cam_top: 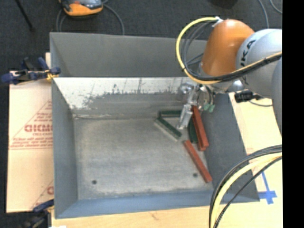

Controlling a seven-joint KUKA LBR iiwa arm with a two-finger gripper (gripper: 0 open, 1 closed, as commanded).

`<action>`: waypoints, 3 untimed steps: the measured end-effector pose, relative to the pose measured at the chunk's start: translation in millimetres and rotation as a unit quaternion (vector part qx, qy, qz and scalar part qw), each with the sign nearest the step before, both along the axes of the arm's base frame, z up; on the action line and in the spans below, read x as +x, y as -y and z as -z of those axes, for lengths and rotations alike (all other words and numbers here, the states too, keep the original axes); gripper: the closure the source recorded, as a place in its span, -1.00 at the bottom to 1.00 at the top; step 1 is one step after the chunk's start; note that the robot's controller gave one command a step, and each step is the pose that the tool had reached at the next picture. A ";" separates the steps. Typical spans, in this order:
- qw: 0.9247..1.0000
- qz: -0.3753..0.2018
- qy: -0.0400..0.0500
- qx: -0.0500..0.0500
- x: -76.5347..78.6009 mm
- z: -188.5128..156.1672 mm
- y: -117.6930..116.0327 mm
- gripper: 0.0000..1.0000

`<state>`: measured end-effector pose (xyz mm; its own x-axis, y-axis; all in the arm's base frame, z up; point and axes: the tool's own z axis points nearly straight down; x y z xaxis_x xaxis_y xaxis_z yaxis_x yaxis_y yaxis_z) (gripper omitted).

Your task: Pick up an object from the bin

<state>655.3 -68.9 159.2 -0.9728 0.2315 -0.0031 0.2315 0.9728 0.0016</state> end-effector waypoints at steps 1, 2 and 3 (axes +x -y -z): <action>0.998 0.058 0.000 0.000 -8.0 1.6 3.4 -1.00; 0.997 0.073 0.003 -0.001 -5.6 73.6 2.2 -1.00; 0.993 0.119 0.004 -0.001 -2.7 94.6 -6.0 1.00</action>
Offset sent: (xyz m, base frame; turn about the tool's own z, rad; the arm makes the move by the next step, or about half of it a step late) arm -0.0076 0.0007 -0.0892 0.1565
